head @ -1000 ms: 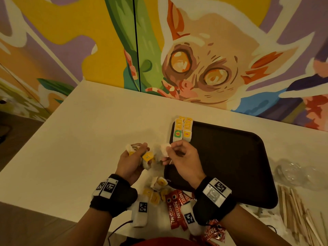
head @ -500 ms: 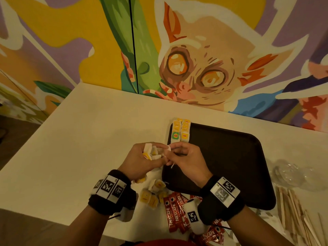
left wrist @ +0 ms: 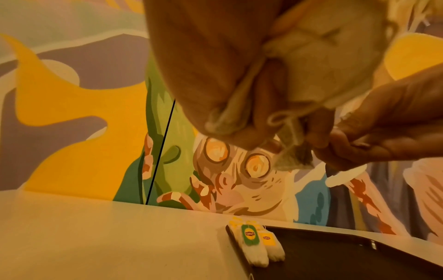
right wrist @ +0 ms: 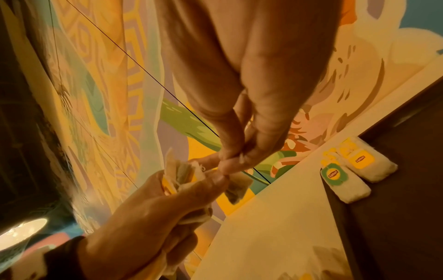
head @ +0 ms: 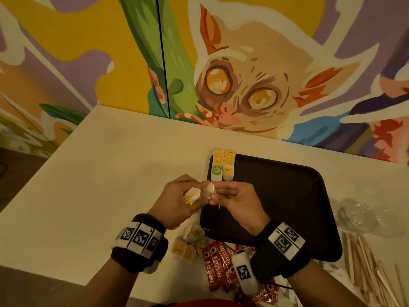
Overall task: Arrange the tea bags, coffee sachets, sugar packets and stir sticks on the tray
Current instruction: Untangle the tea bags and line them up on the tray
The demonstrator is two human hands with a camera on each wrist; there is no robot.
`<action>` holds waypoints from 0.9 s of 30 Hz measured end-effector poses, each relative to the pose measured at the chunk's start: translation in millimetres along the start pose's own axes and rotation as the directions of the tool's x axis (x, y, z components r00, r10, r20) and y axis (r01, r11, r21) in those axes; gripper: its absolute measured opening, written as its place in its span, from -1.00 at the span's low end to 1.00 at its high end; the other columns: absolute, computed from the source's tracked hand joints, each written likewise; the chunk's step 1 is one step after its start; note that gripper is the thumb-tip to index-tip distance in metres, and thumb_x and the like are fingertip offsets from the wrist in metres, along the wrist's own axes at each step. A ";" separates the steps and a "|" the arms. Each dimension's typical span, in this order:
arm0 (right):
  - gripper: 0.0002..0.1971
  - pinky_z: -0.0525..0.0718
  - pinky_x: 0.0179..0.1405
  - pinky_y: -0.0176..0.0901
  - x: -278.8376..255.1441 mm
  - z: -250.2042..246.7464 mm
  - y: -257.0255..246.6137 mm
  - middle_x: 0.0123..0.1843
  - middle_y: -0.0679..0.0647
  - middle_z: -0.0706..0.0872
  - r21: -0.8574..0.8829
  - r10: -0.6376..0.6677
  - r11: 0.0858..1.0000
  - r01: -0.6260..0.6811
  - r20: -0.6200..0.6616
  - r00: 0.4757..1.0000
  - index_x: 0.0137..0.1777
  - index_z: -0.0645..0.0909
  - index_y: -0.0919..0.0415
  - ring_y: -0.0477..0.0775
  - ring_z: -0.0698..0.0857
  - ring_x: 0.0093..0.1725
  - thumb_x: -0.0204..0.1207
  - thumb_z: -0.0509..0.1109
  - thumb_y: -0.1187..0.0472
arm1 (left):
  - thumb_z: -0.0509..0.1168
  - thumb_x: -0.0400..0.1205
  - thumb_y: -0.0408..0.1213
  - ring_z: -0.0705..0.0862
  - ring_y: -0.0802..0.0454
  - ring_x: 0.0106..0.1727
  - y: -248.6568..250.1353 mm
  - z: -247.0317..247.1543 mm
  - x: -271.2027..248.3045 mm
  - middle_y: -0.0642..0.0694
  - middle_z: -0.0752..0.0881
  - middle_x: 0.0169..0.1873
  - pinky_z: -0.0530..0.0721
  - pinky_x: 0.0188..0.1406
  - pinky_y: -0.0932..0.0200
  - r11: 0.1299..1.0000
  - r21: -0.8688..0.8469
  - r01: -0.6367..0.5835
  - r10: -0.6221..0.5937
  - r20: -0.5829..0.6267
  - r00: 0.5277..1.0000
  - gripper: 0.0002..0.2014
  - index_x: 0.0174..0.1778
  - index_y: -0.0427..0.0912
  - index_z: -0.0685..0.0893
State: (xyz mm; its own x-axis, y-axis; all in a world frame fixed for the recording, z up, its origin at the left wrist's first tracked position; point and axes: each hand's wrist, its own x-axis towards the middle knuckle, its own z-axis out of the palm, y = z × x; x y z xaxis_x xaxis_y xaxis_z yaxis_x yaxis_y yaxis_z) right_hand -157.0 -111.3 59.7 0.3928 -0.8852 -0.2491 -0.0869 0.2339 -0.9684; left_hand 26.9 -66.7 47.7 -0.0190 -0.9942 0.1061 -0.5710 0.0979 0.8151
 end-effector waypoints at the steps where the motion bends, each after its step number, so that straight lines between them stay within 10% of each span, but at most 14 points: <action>1: -0.75 0.82 -0.04 -0.13 -0.3 -0.8 0.0 -0.09 0.13 0.86 0.008 0.010 1.000 -0.010 -0.014 1.000 0.03 0.78 0.19 0.15 0.85 -0.08 0.44 0.51 0.51 | 0.53 0.49 -0.17 0.61 0.36 0.06 0.0 1.6 -0.7 0.20 0.66 0.01 0.51 0.00 0.55 1.000 0.012 -0.020 0.021 -0.015 1.000 -0.63 0.23 0.08 0.73; 14: -0.88 0.80 -0.16 -0.17 -1.4 -4.5 1.2 -0.14 0.10 0.86 -0.179 -0.029 0.983 0.030 0.006 1.000 -0.02 0.82 0.14 0.13 0.83 -0.16 0.49 0.53 0.30 | 0.45 0.57 -0.23 0.70 0.29 -0.11 -0.2 11.0 0.0 0.20 0.75 -0.18 0.59 -0.14 0.46 0.999 0.019 -0.038 0.040 -0.171 0.984 -0.93 -0.08 0.03 0.81; 22: -0.90 0.58 0.06 -0.59 -1.3 -12.0 -18.8 -0.02 -0.28 0.70 -0.594 -0.291 0.757 0.273 0.068 0.954 0.04 0.77 0.05 -0.33 0.65 0.09 0.57 0.46 0.18 | 0.42 0.60 -0.18 0.68 0.28 -0.13 -1.9 8.3 0.7 0.17 0.76 -0.15 0.64 -0.11 0.31 0.997 0.061 -0.050 0.052 -0.029 0.998 -0.93 -0.06 0.02 0.80; 27: -0.89 0.60 0.05 -0.54 7.5 -14.4 -17.4 -0.03 -0.25 0.75 -0.514 -0.253 0.822 0.245 0.056 0.966 -0.04 0.74 -0.06 -0.30 0.68 0.08 0.57 0.46 0.21 | 0.44 0.58 -0.22 0.70 0.29 -0.07 10.5 6.9 0.3 0.20 0.76 -0.14 0.54 -0.09 0.51 0.996 -0.071 -0.047 0.048 0.005 0.999 -0.93 -0.08 -0.02 0.82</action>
State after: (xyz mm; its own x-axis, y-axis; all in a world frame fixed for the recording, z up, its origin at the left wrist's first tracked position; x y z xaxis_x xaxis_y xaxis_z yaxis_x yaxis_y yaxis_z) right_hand -165.8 -127.7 74.5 0.4526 -0.8917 0.0050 -0.4461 -0.2313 -0.8646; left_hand 15.3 -66.3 52.4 -0.0503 -0.9886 0.1421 -0.5098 0.1478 0.8475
